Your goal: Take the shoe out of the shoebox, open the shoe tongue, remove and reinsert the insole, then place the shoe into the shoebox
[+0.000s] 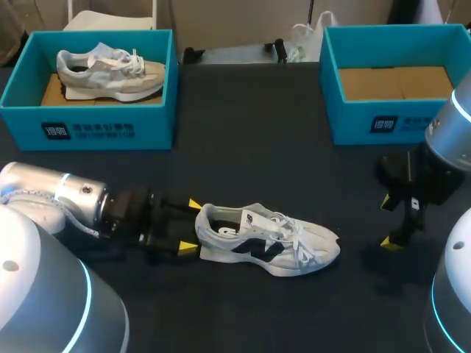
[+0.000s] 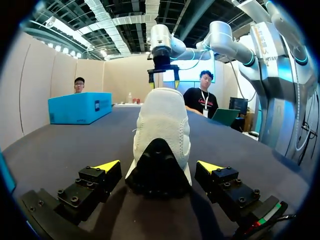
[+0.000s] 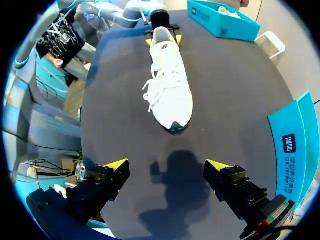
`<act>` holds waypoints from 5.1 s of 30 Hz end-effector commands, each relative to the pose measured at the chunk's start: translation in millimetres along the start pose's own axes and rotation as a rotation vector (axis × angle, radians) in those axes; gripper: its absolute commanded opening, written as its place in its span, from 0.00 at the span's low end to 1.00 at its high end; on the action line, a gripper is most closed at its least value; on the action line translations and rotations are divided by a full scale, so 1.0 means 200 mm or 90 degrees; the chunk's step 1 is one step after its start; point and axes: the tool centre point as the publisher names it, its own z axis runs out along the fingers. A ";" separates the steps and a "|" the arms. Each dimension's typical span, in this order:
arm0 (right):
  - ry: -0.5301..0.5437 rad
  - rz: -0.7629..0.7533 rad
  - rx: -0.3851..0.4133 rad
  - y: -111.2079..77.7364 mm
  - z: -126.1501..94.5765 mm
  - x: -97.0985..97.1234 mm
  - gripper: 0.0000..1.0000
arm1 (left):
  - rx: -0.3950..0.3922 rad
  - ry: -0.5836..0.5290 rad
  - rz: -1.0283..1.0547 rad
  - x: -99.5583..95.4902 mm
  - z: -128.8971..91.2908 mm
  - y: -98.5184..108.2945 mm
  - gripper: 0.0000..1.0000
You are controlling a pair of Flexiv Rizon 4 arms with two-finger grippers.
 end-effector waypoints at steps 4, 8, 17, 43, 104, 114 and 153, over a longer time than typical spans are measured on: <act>-0.002 0.001 0.001 0.00 0.00 0.01 1.00 | -0.001 0.002 0.004 0.01 0.05 0.00 1.00; -0.002 0.001 0.001 0.00 0.00 0.01 1.00 | 0.000 0.003 0.004 0.02 0.08 -0.01 1.00; -0.002 0.001 0.001 0.00 0.00 0.01 1.00 | 0.002 0.004 0.005 0.03 0.14 -0.02 1.00; -0.002 0.001 0.001 0.00 0.00 0.01 1.00 | 0.006 0.019 0.009 0.01 0.29 -0.02 1.00; -0.084 0.054 -0.003 0.07 -0.08 0.01 1.00 | 0.022 -0.071 -0.023 -0.03 0.24 0.03 0.00; -0.080 0.343 0.119 0.36 -0.14 0.08 1.00 | 0.022 -0.071 -0.023 -0.03 0.24 0.03 0.00; -0.198 0.888 0.182 0.94 -0.01 0.30 1.00 | 0.022 -0.071 -0.023 -0.03 0.24 0.03 0.00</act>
